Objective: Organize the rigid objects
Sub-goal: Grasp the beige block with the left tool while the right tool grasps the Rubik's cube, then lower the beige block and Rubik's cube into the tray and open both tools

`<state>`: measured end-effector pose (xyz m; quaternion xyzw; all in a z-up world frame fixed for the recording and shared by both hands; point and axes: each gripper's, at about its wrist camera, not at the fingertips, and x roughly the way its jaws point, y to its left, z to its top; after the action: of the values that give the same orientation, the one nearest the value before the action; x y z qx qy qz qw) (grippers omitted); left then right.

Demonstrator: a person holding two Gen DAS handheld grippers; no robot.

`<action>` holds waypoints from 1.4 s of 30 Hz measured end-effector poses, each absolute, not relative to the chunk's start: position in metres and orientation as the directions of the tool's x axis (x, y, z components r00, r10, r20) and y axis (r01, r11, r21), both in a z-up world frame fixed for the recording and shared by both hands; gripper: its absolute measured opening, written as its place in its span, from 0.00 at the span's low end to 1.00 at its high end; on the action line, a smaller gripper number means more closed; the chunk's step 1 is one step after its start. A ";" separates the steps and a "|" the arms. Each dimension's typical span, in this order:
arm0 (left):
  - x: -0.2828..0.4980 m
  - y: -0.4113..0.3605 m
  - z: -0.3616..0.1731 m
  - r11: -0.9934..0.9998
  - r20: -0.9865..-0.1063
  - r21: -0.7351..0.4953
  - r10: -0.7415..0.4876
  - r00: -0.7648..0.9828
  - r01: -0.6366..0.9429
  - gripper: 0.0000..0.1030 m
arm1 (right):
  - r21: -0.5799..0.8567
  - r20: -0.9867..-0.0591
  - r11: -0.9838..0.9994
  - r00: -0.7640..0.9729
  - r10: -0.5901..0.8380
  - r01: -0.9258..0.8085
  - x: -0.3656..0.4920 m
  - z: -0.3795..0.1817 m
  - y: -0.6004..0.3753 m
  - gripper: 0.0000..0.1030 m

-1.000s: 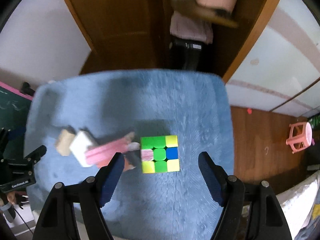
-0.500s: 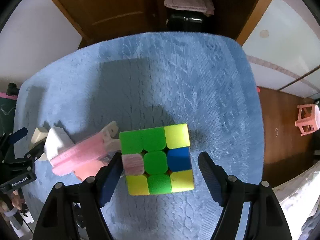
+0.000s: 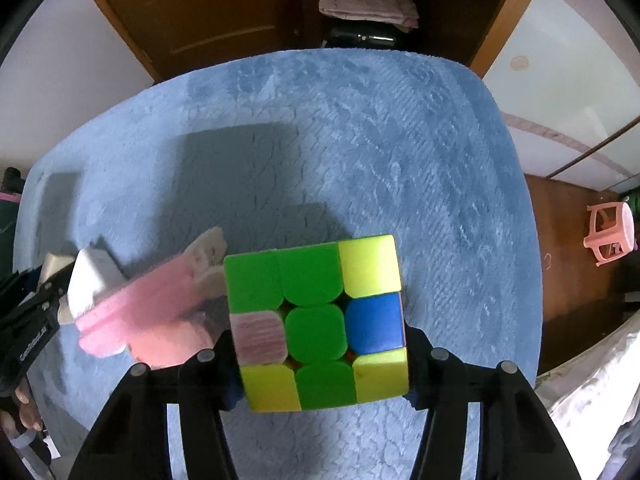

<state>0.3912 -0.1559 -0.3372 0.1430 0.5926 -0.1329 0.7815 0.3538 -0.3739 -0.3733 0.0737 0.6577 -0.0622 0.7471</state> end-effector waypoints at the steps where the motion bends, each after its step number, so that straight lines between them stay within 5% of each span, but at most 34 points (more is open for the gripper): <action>1: 0.390 -0.156 -0.336 0.923 -0.962 0.073 -0.034 0.270 0.377 0.27 | 0.031 -0.991 0.981 0.130 0.006 0.189 0.349 -0.372 -0.371 0.57; 29: 0.219 -0.099 -0.180 0.938 -0.897 0.021 -0.135 0.422 0.346 0.27 | 0.283 -0.877 0.955 0.427 0.220 0.090 0.148 -0.201 -0.316 0.57; 42: 0.137 -0.111 -0.207 0.919 -0.931 0.052 -0.097 0.352 0.392 0.27 | 0.211 -0.939 0.976 0.287 0.189 0.048 0.048 -0.242 -0.272 0.57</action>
<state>0.1372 -0.1106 -0.2066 0.1342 0.5487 -0.1506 0.8113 0.0482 -0.2724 -0.2419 0.0996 0.5956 0.0441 0.7959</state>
